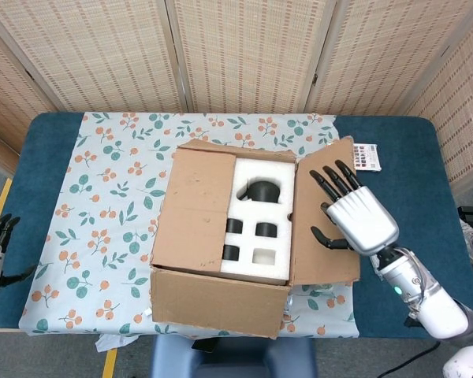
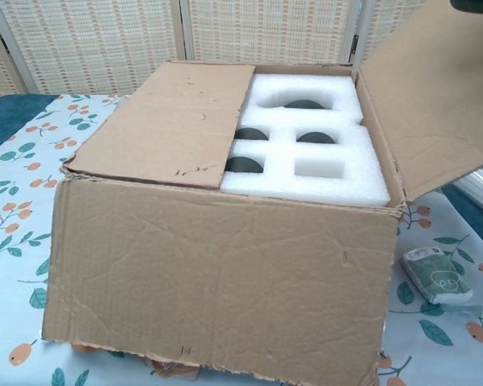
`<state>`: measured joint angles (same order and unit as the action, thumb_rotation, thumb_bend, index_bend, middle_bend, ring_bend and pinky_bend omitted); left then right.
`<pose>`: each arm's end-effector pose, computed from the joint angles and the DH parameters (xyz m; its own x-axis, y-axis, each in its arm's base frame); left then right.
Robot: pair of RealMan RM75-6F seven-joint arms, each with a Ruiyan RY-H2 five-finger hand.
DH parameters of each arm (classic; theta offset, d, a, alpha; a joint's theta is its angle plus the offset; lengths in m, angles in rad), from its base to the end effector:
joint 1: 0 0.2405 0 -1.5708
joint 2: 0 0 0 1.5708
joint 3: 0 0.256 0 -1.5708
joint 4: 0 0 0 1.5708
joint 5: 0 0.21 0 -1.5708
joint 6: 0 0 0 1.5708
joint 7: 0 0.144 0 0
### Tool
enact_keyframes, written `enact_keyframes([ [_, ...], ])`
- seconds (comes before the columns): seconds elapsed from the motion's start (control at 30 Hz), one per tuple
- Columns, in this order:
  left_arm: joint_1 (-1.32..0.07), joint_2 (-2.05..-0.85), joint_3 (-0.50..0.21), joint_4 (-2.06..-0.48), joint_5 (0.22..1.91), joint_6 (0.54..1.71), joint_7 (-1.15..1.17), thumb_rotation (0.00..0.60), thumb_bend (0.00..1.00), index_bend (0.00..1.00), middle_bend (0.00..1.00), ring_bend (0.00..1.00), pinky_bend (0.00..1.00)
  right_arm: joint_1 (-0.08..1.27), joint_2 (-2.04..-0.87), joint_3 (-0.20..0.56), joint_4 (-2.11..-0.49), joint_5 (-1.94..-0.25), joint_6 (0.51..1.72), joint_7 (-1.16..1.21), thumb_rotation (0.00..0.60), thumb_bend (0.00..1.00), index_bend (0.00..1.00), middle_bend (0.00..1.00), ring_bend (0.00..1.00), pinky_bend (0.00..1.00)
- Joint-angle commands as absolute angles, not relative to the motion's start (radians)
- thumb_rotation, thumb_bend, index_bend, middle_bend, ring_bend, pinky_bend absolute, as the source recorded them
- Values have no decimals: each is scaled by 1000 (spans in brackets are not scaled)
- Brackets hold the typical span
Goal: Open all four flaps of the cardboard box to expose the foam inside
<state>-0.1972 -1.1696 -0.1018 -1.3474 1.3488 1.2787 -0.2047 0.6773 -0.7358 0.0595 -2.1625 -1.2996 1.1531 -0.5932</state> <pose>-0.3628 0.2337 0.1680 0.3631 0.0603 0.9298 0.9253 0.0937 -0.3675 -0.1180 -0.2758 0.1836 0.7605 0.0717 0.6454 -0.5545 -0.4455 0.7029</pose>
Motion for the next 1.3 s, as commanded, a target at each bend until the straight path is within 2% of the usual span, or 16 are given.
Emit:
enact_keyframes([
  [0.03, -198, -1170, -101, -1351, 1353, 1282, -200, 600, 295, 0, 54, 40, 0, 643, -735, 40, -2162, -1332, 1173, -599, 184, 493, 670, 80, 67, 0],
  [0.1, -197, -1169, -100, -1354, 1357, 1287, -195, 600, 294, 0, 54, 40, 0, 621, -743, 34, -2154, -1351, 1184, -588, 183, 492, 643, 73, 68, 0],
  [0.17, -196, -1169, -99, -1357, 1362, 1294, -193, 600, 295, 0, 54, 40, 0, 601, -751, 29, -2139, -1371, 1193, -563, 182, 492, 563, 61, 70, 0],
  [0.27, -193, -1167, -95, -1359, 1388, 1317, -199, 600, 295, 1, 57, 45, 0, 563, -778, 23, -2085, -1412, 1221, -475, 182, 492, 289, 13, 41, 0],
  [0.33, -187, -1165, -93, -1362, 1421, 1356, -218, 600, 295, 16, 63, 55, 0, 533, -799, 16, -2033, -1429, 1234, -381, 201, 491, 209, 0, 13, 0],
  [0.5, -177, -1158, -82, -1378, 1553, 1488, -287, 600, 325, 115, 96, 77, 0, 444, -845, 6, -1904, -1443, 1312, -212, 258, 493, 174, 0, 0, 0],
  [0.6, -201, -1115, -71, -1440, 1623, 1498, -262, 600, 416, 141, 114, 81, 0, 383, -898, 8, -1823, -1459, 1400, -172, 342, 492, 136, 0, 0, 0],
  [0.67, -225, -1077, -66, -1499, 1657, 1479, -236, 600, 514, 149, 125, 81, 0, 349, -927, 8, -1788, -1471, 1449, -157, 366, 492, 129, 0, 0, 0],
  [0.83, -310, -986, -63, -1673, 1731, 1380, -138, 600, 581, 172, 127, 73, 0, 255, -967, 3, -1753, -1500, 1575, -158, 375, 493, 128, 0, 0, 0],
  [1.0, -427, -947, -106, -1824, 1727, 1230, -29, 600, 808, 246, 128, 64, 0, 162, -989, 2, -1728, -1546, 1712, -91, 382, 493, 142, 0, 0, 0],
  [1.17, -544, -981, -158, -1889, 1682, 1086, 79, 600, 889, 331, 133, 45, 0, 99, -1004, -1, -1658, -1580, 1789, 40, 381, 492, 155, 0, 0, 0],
  [1.3, -643, -1042, -195, -1908, 1613, 964, 142, 600, 973, 355, 133, 19, 0, 60, -995, 11, -1609, -1581, 1834, 158, 384, 491, 165, 0, 0, 0],
])
